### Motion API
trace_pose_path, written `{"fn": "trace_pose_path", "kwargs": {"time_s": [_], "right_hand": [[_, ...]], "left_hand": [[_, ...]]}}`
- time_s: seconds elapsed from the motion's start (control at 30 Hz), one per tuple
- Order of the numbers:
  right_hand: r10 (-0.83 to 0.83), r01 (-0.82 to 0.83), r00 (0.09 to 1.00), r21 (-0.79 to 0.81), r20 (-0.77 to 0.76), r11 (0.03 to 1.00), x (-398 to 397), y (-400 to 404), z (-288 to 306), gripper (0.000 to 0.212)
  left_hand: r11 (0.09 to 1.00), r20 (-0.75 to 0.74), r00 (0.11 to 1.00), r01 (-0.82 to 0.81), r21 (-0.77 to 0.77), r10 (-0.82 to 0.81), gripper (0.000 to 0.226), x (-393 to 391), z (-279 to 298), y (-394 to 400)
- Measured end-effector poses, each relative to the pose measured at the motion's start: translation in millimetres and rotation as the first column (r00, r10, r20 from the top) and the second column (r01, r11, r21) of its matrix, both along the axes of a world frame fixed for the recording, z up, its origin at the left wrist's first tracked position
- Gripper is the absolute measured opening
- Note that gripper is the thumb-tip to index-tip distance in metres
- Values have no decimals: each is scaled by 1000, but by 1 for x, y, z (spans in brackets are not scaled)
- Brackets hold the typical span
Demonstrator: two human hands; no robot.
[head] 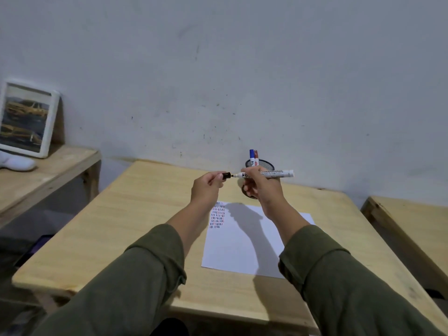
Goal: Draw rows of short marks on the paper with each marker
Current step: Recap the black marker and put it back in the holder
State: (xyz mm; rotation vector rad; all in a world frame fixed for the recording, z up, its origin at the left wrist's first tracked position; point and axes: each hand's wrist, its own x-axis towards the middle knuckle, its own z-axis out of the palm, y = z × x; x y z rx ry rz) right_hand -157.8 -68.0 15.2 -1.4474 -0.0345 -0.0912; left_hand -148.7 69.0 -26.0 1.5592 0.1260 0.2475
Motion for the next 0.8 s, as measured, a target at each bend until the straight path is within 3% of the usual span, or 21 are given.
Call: {"fn": "trace_pose_path", "kwargs": {"time_s": [0.5,0.8], "right_hand": [[30,-29,999,-14,24,999,2,-15,17,6],[88,-86,995,-41,44,995,0,-19,25,8]], "left_hand": [[992,8,992,124,32,-124,29,8,20,-14],[957,-52,971,221,-188,-234,23,1,41,-21]]}}
